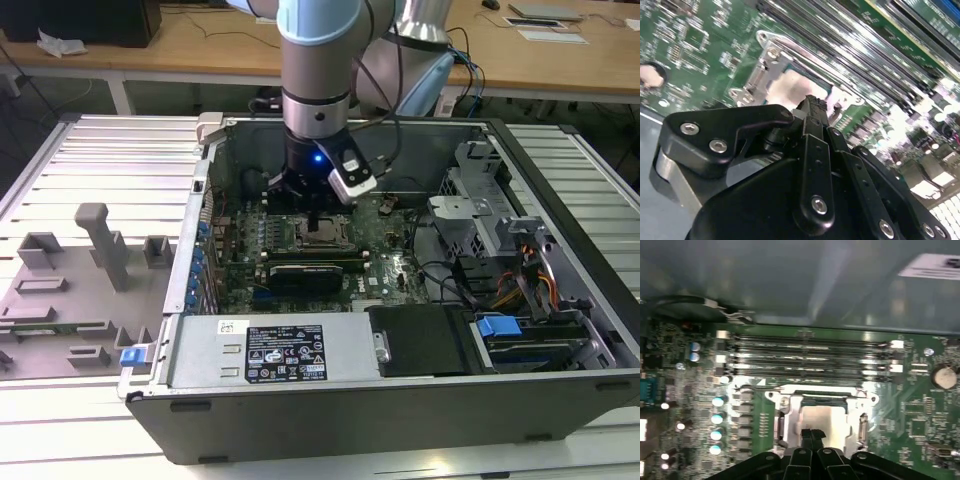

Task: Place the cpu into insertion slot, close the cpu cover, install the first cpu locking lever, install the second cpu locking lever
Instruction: 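Close the cpu cover, then install the first cpu locking lever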

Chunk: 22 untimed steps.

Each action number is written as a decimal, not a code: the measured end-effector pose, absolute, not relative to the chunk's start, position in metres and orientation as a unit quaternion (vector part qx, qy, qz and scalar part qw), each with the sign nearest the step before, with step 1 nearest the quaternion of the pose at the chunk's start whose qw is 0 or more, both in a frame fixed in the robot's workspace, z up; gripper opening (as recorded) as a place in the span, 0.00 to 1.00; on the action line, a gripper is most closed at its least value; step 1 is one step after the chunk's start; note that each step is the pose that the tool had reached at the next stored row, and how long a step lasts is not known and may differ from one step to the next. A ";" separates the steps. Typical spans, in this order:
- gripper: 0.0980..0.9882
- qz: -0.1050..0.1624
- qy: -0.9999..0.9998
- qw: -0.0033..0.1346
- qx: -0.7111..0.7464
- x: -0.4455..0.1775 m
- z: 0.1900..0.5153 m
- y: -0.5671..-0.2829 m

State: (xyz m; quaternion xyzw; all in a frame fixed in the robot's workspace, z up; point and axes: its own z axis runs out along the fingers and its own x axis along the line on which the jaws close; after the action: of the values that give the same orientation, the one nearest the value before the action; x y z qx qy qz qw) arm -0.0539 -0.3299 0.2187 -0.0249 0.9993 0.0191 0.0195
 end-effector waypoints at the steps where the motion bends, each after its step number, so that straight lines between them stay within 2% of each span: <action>1: 0.01 0.019 0.999 0.019 -0.025 -0.049 0.219 -0.330; 4: 0.01 0.019 0.999 0.019 -0.025 -0.048 0.221 -0.330; 10: 0.01 0.014 0.999 0.019 -0.025 -0.048 0.254 -0.330; 22: 0.01 0.013 0.999 0.019 -0.025 -0.048 0.255 -0.330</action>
State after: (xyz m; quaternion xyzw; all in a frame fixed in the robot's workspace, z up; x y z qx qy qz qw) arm -0.0480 -0.3297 0.2548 -0.0249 0.9994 0.0130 0.0191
